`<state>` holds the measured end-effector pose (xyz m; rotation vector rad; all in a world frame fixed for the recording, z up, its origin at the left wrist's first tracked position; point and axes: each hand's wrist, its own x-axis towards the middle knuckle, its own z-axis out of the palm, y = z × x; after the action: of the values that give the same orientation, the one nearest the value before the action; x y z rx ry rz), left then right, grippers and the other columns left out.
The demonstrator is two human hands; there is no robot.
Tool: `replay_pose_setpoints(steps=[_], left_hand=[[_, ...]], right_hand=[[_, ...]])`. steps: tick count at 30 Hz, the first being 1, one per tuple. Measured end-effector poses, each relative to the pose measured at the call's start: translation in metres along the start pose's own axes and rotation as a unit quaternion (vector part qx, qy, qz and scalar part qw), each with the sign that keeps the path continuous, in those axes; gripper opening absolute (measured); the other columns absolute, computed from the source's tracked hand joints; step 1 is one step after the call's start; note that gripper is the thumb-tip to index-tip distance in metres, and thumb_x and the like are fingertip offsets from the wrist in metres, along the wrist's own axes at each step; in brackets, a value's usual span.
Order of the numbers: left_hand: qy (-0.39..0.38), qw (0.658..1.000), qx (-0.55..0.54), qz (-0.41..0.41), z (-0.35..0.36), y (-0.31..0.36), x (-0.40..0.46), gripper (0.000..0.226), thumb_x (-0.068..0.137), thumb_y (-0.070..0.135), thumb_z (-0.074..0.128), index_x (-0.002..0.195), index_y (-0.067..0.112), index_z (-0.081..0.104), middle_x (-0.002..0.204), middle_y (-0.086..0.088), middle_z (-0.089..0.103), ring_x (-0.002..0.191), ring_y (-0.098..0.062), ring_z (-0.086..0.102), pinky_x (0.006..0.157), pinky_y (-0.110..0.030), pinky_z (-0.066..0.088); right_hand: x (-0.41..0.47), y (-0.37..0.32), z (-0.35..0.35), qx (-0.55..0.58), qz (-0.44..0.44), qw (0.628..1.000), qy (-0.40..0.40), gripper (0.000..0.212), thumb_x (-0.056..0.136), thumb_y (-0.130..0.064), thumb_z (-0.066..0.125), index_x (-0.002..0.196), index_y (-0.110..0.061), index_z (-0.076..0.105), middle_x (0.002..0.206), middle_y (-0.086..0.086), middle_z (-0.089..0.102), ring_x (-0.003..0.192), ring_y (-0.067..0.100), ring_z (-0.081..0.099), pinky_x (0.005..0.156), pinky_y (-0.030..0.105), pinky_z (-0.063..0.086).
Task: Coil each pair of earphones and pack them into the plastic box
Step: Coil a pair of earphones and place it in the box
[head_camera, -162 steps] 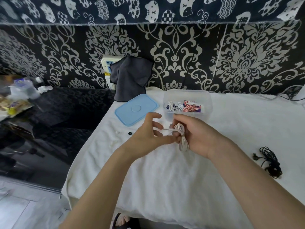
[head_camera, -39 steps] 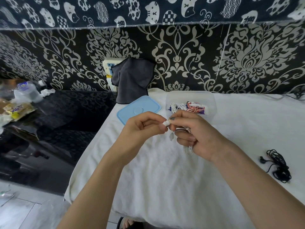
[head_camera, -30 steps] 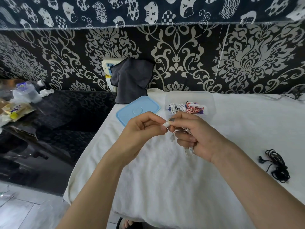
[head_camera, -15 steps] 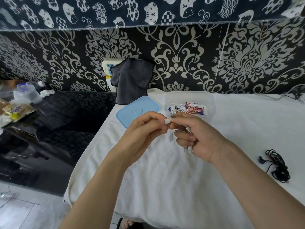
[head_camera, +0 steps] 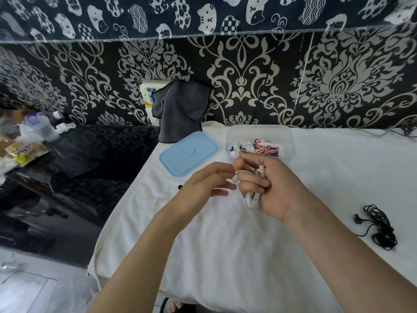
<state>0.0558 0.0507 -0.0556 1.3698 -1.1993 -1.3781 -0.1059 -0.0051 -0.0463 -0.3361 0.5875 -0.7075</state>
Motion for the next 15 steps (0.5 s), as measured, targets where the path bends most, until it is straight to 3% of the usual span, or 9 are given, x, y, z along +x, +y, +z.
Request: replay_pose_setpoints(steps=[3, 8, 10, 12, 15], left_hand=[[-0.031, 0.999, 0.040, 0.004, 0.001, 0.000, -0.003, 0.026, 0.096, -0.002, 0.057, 0.119, 0.006, 0.066, 0.112, -0.012, 0.074, 0.097, -0.019, 0.071, 0.092, -0.032, 0.055], [-0.007, 1.000, 0.028, 0.007, 0.000, 0.000, -0.003, 0.015, 0.094, -0.001, 0.065, 0.109, 0.004, 0.066, 0.095, -0.012, 0.071, 0.088, -0.019, 0.071, 0.093, -0.035, 0.056], [0.028, 0.999, 0.027, 0.015, -0.002, 0.000, -0.003, 0.017, 0.090, -0.003, 0.069, 0.104, 0.007, 0.066, 0.094, -0.013, 0.075, 0.090, -0.021, 0.072, 0.093, -0.034, 0.055], [0.069, 0.996, 0.045, 0.026, -0.005, 0.000, -0.002, 0.017, 0.087, -0.002, 0.073, 0.099, 0.008, 0.066, 0.094, -0.018, 0.075, 0.089, -0.020, 0.070, 0.089, -0.030, 0.053], [0.100, 0.990, 0.085, 0.056, -0.010, 0.000, -0.002, 0.014, 0.087, -0.001, 0.073, 0.097, 0.008, 0.068, 0.095, -0.023, 0.073, 0.085, -0.023, 0.068, 0.083, -0.030, 0.053]], right_hand=[[0.000, -0.001, -0.002, 0.022, 0.013, 1.000, -0.009, 0.012, 0.082, -0.012, 0.063, 0.077, -0.007, 0.053, 0.075, -0.001, 0.057, 0.031, 0.006, 0.023, 0.035, 0.016, 0.015], [0.000, -0.001, -0.002, -0.015, -0.013, 1.000, 0.021, 0.004, 0.089, -0.009, 0.059, 0.086, -0.008, 0.059, 0.075, 0.000, 0.057, 0.033, 0.004, 0.022, 0.035, 0.016, 0.017], [0.003, 0.001, -0.003, -0.104, -0.059, 0.991, 0.064, 0.014, 0.095, -0.007, 0.055, 0.101, -0.014, 0.065, 0.076, 0.002, 0.059, 0.036, 0.005, 0.023, 0.035, 0.017, 0.020], [0.006, 0.006, -0.004, -0.244, -0.104, 0.957, 0.117, 0.021, 0.096, -0.009, 0.054, 0.109, -0.019, 0.067, 0.078, 0.003, 0.058, 0.039, 0.007, 0.024, 0.037, 0.020, 0.022], [0.008, 0.015, -0.003, -0.367, -0.117, 0.913, 0.135, 0.011, 0.094, -0.019, 0.060, 0.099, -0.013, 0.068, 0.082, 0.005, 0.060, 0.043, 0.011, 0.026, 0.041, 0.022, 0.022]])
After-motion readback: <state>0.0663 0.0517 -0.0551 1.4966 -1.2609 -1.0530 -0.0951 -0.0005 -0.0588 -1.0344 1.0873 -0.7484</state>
